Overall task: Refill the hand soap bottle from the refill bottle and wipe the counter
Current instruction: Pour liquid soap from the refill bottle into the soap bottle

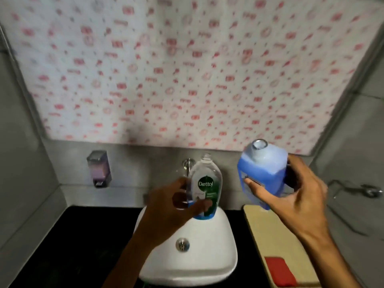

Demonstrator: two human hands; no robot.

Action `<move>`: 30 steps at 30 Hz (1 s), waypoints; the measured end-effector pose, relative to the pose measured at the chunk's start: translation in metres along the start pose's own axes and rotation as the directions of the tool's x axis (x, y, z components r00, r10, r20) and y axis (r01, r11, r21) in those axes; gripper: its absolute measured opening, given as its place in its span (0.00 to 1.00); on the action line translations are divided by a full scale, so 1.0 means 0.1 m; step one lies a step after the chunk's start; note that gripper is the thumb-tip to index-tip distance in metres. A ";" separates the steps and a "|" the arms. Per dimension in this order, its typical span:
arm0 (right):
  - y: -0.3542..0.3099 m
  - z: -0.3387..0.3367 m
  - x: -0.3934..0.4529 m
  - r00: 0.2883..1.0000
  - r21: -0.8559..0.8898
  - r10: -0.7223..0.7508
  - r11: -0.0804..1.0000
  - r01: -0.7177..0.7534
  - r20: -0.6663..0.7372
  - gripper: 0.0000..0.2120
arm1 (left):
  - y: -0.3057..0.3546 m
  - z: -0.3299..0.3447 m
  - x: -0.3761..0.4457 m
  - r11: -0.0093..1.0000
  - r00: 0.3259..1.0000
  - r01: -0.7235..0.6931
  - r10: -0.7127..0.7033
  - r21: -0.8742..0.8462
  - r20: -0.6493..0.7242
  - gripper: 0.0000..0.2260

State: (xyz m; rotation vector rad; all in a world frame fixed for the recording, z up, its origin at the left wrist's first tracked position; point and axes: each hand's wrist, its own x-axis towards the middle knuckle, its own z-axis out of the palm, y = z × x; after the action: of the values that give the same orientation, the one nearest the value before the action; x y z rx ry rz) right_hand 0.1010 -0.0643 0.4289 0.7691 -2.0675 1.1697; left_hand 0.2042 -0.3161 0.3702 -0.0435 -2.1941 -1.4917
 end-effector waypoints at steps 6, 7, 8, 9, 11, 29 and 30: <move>-0.40 -0.28 0.37 0.989 -0.244 -0.148 0.958 0.148 0.019 0.33 | 0.44 0.03 0.09 0.988 0.989 -0.146 0.146 0.049 -0.006 0.16; -0.44 -0.31 0.40 0.986 -0.260 -0.167 0.951 0.168 0.026 0.33 | 0.49 0.03 0.09 0.985 0.986 -0.164 0.165 0.053 -0.003 0.16; -0.48 -0.35 0.41 0.983 -0.272 -0.181 0.945 0.183 0.033 0.34 | 0.53 0.02 0.10 0.983 0.985 -0.175 0.175 0.047 0.000 0.16; -0.50 -0.37 0.43 0.981 -0.279 -0.192 0.940 0.196 0.039 0.34 | 0.56 0.02 0.11 0.983 0.984 -0.177 0.177 0.036 0.001 0.17; -0.53 -0.44 0.44 0.974 -0.310 -0.220 0.924 0.225 0.052 0.35 | 0.61 0.01 0.12 0.983 0.983 -0.183 0.183 0.021 0.002 0.19; -0.82 -0.61 0.59 0.912 -0.431 -0.383 0.805 0.407 0.146 0.36 | 0.92 -0.11 0.10 0.948 0.948 -0.309 0.313 0.069 -0.052 0.17; -0.83 -0.61 0.59 0.909 -0.438 -0.389 0.799 0.413 0.149 0.36 | 0.92 -0.11 0.10 0.948 0.948 -0.310 0.314 0.069 -0.056 0.17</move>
State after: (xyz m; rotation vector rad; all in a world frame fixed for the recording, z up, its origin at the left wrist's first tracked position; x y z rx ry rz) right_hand 0.1397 -0.0569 0.5408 0.9412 -1.9744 0.3989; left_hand 0.2262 -0.2911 0.4573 -0.3037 -2.0634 -1.2331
